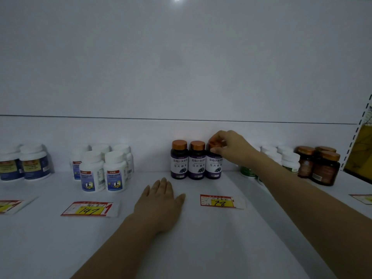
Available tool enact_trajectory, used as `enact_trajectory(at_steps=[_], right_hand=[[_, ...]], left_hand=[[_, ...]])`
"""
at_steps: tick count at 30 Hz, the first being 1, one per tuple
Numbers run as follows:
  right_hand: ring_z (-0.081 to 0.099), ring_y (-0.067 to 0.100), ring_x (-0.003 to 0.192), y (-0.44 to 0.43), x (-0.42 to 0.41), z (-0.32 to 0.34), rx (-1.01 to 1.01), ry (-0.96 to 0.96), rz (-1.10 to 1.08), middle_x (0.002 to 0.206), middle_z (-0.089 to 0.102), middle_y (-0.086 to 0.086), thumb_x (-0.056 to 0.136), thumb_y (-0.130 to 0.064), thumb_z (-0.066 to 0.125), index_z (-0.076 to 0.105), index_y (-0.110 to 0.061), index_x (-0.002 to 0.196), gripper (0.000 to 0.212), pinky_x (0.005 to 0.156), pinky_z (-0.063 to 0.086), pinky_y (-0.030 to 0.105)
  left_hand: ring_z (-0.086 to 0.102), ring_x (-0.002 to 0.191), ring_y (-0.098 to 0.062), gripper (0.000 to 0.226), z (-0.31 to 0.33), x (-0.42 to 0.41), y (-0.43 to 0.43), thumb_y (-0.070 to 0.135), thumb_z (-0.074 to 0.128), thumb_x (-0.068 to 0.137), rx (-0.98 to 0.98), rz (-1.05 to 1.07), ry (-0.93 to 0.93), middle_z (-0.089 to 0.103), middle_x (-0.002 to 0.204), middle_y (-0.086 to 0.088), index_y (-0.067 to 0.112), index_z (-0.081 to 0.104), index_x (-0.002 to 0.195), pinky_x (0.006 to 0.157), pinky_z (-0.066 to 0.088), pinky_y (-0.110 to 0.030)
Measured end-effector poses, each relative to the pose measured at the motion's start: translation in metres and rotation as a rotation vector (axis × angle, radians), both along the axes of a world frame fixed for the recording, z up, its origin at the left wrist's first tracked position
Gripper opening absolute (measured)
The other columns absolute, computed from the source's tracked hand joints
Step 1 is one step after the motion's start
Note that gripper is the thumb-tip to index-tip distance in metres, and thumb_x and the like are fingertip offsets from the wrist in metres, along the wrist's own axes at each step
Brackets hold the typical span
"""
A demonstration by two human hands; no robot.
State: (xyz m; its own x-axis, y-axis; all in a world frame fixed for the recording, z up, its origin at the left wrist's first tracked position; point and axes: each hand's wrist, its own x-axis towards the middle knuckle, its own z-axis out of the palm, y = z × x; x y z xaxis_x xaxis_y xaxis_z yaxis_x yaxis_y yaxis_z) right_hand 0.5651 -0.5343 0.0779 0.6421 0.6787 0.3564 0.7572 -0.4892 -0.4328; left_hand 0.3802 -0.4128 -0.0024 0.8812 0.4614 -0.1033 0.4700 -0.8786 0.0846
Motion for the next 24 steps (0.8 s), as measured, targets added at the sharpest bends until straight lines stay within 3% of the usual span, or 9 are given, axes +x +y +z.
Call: enact_trajectory(at_steps=[3,8,11,15,18,21,24], right_hand=[[0.057,0.02,0.097,-0.001,0.002,-0.004,0.037,0.017,0.0,0.114,0.057,0.01,0.086,-0.024,0.066,0.059,-0.025,0.104,0.019,0.081,0.043,0.025],[0.051,0.024,0.113,-0.009,-0.005,0.001,-0.097,-0.05,-0.02,0.125,0.05,0.011,0.091,-0.025,0.06,0.051,-0.018,0.131,0.042,0.088,0.037,0.023],[0.047,0.026,0.121,-0.027,-0.01,0.012,-0.146,-0.055,-0.034,0.134,0.047,0.012,0.093,-0.026,0.058,0.043,-0.019,0.139,0.049,0.096,0.038,0.03],[0.052,0.02,0.117,-0.074,-0.007,0.033,-0.155,-0.099,-0.052,0.131,0.055,0.005,0.094,-0.025,0.054,0.052,-0.02,0.13,0.037,0.093,0.039,0.026],[0.054,0.017,0.114,-0.11,0.005,0.049,-0.17,-0.113,-0.066,0.127,0.059,0.002,0.094,-0.022,0.052,0.059,-0.019,0.124,0.031,0.087,0.04,0.021],[0.055,0.017,0.113,-0.136,0.02,0.055,-0.197,-0.143,-0.055,0.127,0.059,0.003,0.094,-0.019,0.052,0.059,-0.017,0.124,0.031,0.084,0.038,0.019],[0.056,0.019,0.112,-0.147,0.036,0.047,-0.231,-0.148,-0.009,0.13,0.056,0.006,0.096,-0.021,0.05,0.056,-0.018,0.127,0.032,0.083,0.041,0.02]], left_hand=[[-0.011,0.146,-0.018,0.066,-0.002,0.001,0.001,0.049,0.006,0.099,0.023,-0.005,0.001,-0.014,0.158,-0.006,0.01,-0.01,0.15,0.118,-0.005,-0.035],[-0.008,0.146,-0.017,0.066,-0.002,0.002,0.002,0.05,0.006,0.099,0.025,0.0,-0.019,-0.011,0.159,-0.005,0.011,-0.008,0.15,0.119,-0.002,-0.034],[-0.004,0.146,-0.015,0.066,-0.003,0.001,0.0,0.05,0.008,0.099,0.029,0.013,-0.042,-0.007,0.159,-0.004,0.011,-0.004,0.151,0.119,0.0,-0.032],[0.005,0.146,-0.015,0.064,0.003,-0.003,-0.006,0.049,0.015,0.1,0.01,0.074,-0.107,0.002,0.16,-0.003,0.011,0.004,0.151,0.118,0.006,-0.03],[0.005,0.147,-0.018,0.061,0.015,-0.005,-0.019,0.045,0.019,0.101,0.105,0.103,-0.093,0.002,0.16,-0.005,0.013,0.006,0.151,0.119,0.008,-0.031],[-0.001,0.147,-0.023,0.06,0.03,0.003,-0.048,0.038,0.026,0.102,0.204,0.032,-0.016,-0.005,0.159,-0.01,0.017,-0.002,0.152,0.119,0.007,-0.033],[-0.003,0.146,-0.021,0.066,0.044,0.021,-0.101,0.044,0.025,0.1,0.162,-0.085,-0.069,-0.007,0.159,-0.01,0.012,-0.003,0.151,0.117,0.005,-0.03]])
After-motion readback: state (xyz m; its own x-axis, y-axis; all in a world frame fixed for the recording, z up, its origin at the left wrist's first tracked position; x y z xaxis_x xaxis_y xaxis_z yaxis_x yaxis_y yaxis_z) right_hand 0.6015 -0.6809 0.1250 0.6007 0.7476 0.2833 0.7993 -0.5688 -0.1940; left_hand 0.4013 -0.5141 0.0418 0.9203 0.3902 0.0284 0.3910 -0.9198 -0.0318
